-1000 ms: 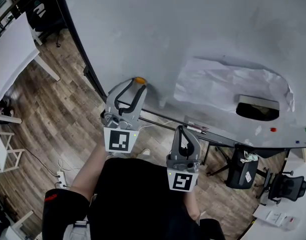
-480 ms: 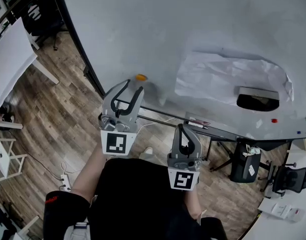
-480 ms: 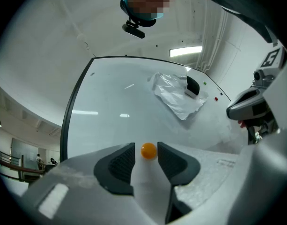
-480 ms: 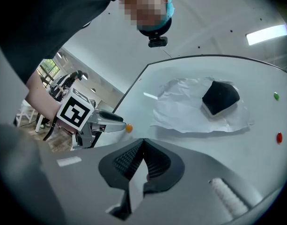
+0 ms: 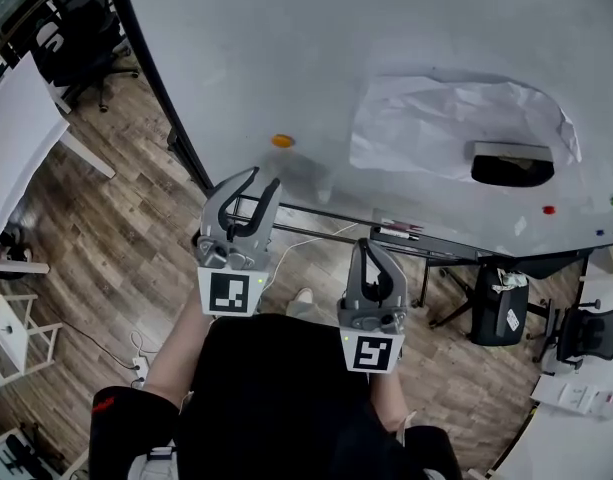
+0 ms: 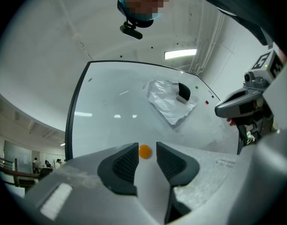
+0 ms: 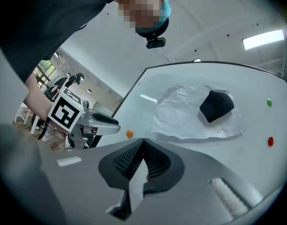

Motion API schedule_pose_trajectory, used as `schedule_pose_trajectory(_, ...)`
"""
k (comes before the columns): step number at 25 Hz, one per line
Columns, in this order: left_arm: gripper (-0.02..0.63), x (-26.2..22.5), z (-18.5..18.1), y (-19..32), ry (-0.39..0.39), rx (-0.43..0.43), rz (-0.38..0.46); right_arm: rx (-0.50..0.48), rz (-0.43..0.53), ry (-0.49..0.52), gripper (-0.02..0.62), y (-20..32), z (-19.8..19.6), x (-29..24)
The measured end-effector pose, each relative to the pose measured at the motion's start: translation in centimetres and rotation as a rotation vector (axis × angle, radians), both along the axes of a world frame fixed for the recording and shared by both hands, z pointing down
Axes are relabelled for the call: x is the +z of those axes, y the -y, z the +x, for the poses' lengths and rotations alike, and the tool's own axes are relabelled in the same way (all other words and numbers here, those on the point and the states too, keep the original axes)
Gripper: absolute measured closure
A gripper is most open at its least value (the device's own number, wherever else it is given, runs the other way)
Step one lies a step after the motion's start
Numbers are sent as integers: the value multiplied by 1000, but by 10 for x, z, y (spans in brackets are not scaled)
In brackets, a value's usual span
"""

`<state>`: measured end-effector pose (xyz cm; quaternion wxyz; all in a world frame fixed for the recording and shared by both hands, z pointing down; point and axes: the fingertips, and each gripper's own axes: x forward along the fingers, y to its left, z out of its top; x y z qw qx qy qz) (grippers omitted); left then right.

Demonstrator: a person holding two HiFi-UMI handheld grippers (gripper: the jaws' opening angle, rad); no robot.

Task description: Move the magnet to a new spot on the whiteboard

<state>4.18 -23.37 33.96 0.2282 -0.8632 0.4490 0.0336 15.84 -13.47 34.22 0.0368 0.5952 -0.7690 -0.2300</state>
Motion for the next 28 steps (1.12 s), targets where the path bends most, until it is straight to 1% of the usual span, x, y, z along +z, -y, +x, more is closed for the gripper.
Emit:
schedule_pose_trajectory(2, 479, -1, -1, -7, -1, 16, 6, 3, 8, 4, 594, -5, -3, -2)
schedule_pose_trajectory(4, 502, -2, -2, -14, -7, 42, 13, 6, 18, 2, 594, -9, -6, -5)
schedule_pose_trajectory(6, 504, -3, -2, -21, -12, 66, 15, 8, 26, 0, 594, -14, -11, -8)
schedule_pose_trajectory(12, 585, -3, -4, -38, -27, 116, 11, 22, 37, -5, 593, -25, -19, -15)
schedule_pose_trajectory(15, 603, -3, -5, -45, -27, 143, 11, 26, 42, -8, 594, -31, -24, -19)
schedule_pose_trajectory(23, 604, -6, -5, -62, -28, 213, 12, 20, 45, -6, 593, -39, -39, -29)
schedule_pose_trajectory(28, 604, -7, -7, -71, -18, 242, 17, 17, 54, -2, 592, -40, -49, -34)
